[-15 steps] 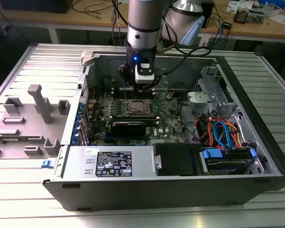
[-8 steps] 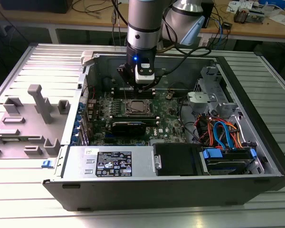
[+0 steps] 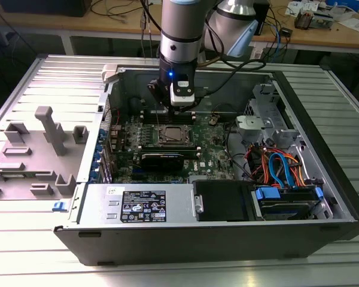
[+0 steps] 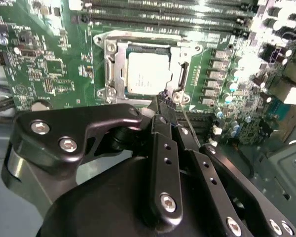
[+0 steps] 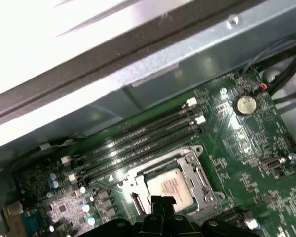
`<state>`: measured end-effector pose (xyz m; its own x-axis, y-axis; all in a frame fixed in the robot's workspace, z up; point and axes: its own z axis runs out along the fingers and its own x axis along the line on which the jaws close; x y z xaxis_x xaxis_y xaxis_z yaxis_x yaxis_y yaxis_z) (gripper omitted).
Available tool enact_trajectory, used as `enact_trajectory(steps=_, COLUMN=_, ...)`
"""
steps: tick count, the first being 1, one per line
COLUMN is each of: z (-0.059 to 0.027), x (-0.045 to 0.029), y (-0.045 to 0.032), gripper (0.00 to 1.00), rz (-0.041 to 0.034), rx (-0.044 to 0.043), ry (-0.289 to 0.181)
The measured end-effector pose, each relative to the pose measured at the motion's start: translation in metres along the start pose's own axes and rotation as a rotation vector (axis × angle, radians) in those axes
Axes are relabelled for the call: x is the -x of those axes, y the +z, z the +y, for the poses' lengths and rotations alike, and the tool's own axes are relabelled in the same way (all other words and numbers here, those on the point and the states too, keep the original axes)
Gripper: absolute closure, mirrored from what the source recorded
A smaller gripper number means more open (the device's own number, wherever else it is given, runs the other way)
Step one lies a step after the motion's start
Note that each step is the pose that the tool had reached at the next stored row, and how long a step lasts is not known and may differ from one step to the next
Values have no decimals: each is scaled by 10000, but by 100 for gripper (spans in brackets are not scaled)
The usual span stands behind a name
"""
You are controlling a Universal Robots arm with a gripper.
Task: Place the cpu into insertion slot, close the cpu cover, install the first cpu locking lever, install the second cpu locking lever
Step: 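Install the first cpu locking lever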
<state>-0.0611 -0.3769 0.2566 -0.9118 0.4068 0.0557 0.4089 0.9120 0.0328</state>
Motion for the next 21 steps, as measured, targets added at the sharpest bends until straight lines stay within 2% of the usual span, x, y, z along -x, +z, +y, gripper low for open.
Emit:
enact_trajectory(steps=8, z=-2, x=0, y=31, gripper=89, rz=53, rx=-90, ry=-1590)
enact_trajectory(steps=9, z=-3, x=1, y=32, gripper=89, rz=65, rx=-112, ry=-1934)
enact_trajectory(steps=14, z=-4, x=1, y=35, gripper=89, rz=96, rx=-164, ry=-2943)
enact_trajectory(steps=19, z=-5, x=2, y=41, gripper=89, rz=138, rx=-237, ry=-4241)
enact_trajectory(steps=20, z=-5, x=2, y=41, gripper=89, rz=125, rx=-242, ry=-4408)
enact_trajectory(steps=21, z=-11, x=-13, y=43, gripper=89, rz=-4, rx=-196, ry=-4443)
